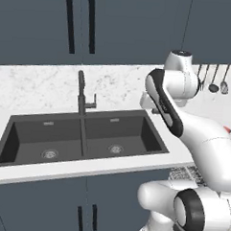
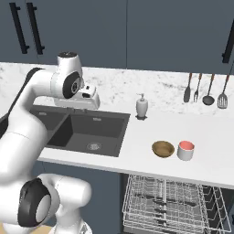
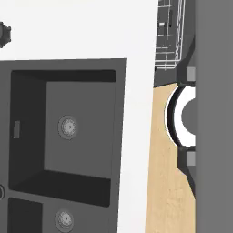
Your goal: Pick up the cup and bowl from the counter, place them in the dishwasher, and close the dishwasher door.
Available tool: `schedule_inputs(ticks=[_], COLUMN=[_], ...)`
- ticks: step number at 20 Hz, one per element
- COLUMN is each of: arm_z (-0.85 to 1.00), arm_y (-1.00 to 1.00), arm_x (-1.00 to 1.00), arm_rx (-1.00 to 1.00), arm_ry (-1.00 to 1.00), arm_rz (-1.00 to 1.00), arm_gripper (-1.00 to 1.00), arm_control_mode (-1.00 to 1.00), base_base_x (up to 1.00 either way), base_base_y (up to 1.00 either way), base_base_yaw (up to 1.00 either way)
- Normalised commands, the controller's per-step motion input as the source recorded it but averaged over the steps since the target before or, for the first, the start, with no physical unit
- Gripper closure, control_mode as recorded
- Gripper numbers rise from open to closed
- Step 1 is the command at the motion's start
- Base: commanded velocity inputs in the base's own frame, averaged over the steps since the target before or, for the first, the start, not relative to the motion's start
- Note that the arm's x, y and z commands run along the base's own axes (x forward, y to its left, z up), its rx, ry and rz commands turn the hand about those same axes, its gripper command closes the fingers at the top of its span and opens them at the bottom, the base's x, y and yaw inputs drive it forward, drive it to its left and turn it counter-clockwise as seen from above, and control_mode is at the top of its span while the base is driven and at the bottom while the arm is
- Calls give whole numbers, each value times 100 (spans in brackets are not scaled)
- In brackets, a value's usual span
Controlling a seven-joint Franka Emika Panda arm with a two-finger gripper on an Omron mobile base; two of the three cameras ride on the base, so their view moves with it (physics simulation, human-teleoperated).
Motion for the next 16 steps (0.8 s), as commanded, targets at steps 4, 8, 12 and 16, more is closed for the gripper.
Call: schedule_inputs(ticks=[4,8,12,16], arm_z=[0,0,-1,-2], arm_y=[0,2,0,0], arm_x=[-35,-86,-83,-38], arm_rx=[0,0,2,6], arm_ry=[-9,-11,-14,-6], arm_rz=[0,0,0,0], arm_gripper=[-100,-100,-100,-100], arm_control_mode=[-100,-100,-100,-100], base_base_x=[0,0,0,0], base_base_y=[0,0,0,0], base_base_yaw=[0,0,0,0])
